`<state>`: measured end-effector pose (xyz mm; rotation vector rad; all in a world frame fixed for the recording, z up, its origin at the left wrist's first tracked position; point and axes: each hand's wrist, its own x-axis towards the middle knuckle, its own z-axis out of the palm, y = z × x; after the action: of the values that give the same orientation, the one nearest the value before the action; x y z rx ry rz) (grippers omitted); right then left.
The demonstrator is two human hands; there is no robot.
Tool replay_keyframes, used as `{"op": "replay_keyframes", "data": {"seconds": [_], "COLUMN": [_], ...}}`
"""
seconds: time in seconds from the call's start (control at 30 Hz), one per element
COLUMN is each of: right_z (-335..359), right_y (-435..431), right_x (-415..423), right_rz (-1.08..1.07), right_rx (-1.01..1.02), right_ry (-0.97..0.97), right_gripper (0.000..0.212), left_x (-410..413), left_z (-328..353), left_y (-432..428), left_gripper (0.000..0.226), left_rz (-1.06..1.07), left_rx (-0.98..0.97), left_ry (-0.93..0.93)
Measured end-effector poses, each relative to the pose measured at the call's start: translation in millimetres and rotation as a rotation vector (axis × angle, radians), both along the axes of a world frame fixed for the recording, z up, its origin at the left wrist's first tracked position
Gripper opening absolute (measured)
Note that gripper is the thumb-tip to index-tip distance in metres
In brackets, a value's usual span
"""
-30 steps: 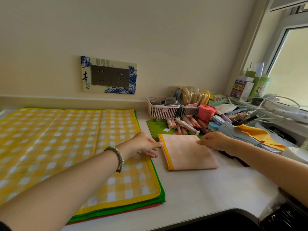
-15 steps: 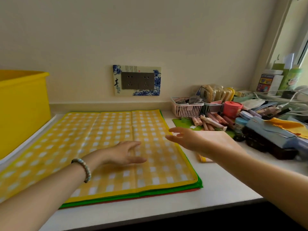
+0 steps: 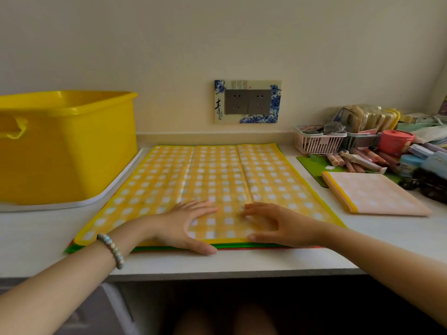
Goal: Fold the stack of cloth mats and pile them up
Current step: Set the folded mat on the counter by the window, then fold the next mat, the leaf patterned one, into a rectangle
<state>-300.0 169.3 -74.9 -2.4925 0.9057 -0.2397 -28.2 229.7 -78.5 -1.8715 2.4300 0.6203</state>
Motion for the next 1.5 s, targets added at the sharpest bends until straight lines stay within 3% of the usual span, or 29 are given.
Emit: {"op": "replay_keyframes", "data": {"seconds": [0.23, 0.4, 0.57, 0.67, 0.83, 0.93, 1.1, 1.17, 1.37, 1.5], "right_z": [0.4, 10.0, 24.1, 38.5, 66.8, 82.2, 91.0, 86.8, 59.9, 37.4], "right_y": [10.0, 7.1, -4.4, -11.4, -35.0, -56.8, -90.9, -106.6, -151.3, -177.4], "right_x": [-3.8, -5.6, -14.3, -15.5, -2.7, 8.2, 28.6, 35.6, 56.3, 69.4], "right_rz": [0.035, 0.001, -0.016, -0.043, -0.061, -0.106, -0.175, -0.229, -0.336, -0.368], "right_rx": [0.013, 0.142, 0.106, 0.097, -0.08, -0.253, -0.528, -0.531, -0.398, -0.342], "right_ry": [0.03, -0.025, 0.085, 0.104, 0.06, 0.067, 0.045, -0.018, -0.192, -0.171], "right_gripper": [0.051, 0.033, 0.032, 0.014, 0.008, 0.003, 0.015, 0.014, 0.01, 0.011], "left_x": [4.6, 9.0, 28.2, 40.0, 51.6, 55.6, 59.2, 58.5, 51.7, 39.5], "left_z": [3.0, 21.9, 39.6, 54.7, 76.6, 90.5, 99.3, 93.9, 64.4, 43.7], "left_y": [10.1, 16.4, 17.1, 10.5, -13.9, -34.7, -71.7, -83.3, -104.3, -112.2], "left_gripper": [0.09, 0.05, 0.024, 0.025, 0.02, 0.019, 0.018, 0.02, 0.038, 0.046], "left_rz": [0.017, 0.06, 0.082, 0.12, 0.198, 0.22, 0.299, 0.353, 0.35, 0.289], "left_rx": [0.017, 0.082, 0.098, 0.086, 0.031, -0.114, -0.46, -0.568, -0.777, -0.672], "left_ry": [0.176, 0.373, 0.338, 0.263, 0.251, 0.194, 0.023, -0.042, 0.053, 0.092]}}
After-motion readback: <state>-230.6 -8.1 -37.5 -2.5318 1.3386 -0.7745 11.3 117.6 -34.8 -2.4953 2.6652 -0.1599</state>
